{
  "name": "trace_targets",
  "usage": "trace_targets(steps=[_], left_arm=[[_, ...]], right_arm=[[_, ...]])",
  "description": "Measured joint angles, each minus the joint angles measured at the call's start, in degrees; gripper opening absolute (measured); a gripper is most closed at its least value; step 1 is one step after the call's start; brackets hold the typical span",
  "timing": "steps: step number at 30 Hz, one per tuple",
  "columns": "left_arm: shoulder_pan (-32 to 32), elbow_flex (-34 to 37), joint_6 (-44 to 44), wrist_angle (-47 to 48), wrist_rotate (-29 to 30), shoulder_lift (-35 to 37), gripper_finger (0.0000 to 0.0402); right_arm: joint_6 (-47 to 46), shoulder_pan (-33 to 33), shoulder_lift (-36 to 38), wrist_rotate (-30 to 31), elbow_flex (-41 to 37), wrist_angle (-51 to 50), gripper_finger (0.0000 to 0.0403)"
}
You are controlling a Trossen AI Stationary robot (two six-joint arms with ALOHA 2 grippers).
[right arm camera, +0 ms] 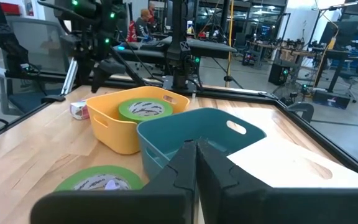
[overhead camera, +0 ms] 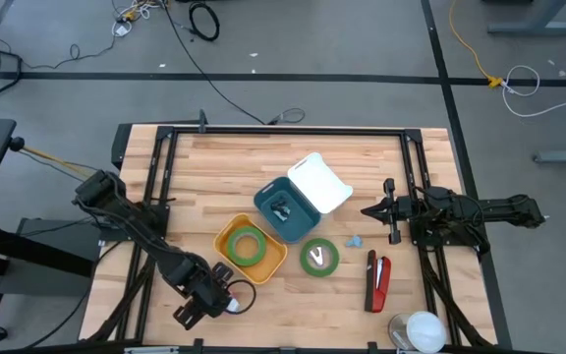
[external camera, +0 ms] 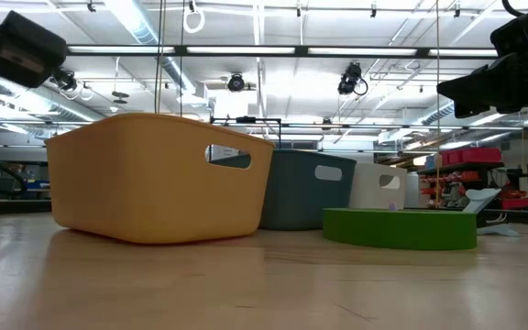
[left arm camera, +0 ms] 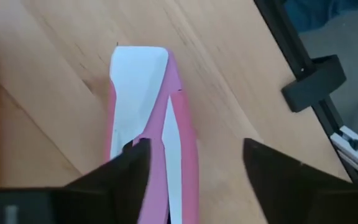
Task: Pick and place Stapler, Stapler remover, tape
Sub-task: Put the pink stapler into the white bin
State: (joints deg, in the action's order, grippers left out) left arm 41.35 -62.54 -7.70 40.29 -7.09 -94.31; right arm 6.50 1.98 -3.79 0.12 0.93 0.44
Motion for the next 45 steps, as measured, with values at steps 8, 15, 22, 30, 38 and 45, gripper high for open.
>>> trace_targets(steps=[8, 15, 22, 30, 38, 45], left_arm=[[0.4, 0.0, -0.5, -0.1, 3.4, -1.0, 0.0370], [0.4, 0.0, 0.4, -0.1, 4.5, -1.0, 0.0395], [0.4, 0.1, 0.6, -0.3, 5.5, -3.1, 0.0399], [0.4, 0.1, 0.5, -1.4, 6.3, -5.5, 0.0400], [0.4, 0.1, 0.8, -1.6, 9.0, -6.5, 0.0400], [0.4, 0.1, 0.9, -2.1, 9.5, -7.1, 0.0399]], right_arm=[[0.0, 0.0, 0.0, 0.0, 0.0, 0.0, 0.0013], [0.0, 0.0, 0.0, 0.0, 0.0, 0.0, 0.0013], [0.0, 0.0, 0.0, 0.0, 0.0, 0.0, 0.0013], [0.0, 0.0, 0.0, 0.0, 0.0, 0.0, 0.0013], [0.0, 0.0, 0.0, 0.0, 0.0, 0.0, 0.0013], [0.0, 0.0, 0.0, 0.0, 0.0, 0.0, 0.0013]])
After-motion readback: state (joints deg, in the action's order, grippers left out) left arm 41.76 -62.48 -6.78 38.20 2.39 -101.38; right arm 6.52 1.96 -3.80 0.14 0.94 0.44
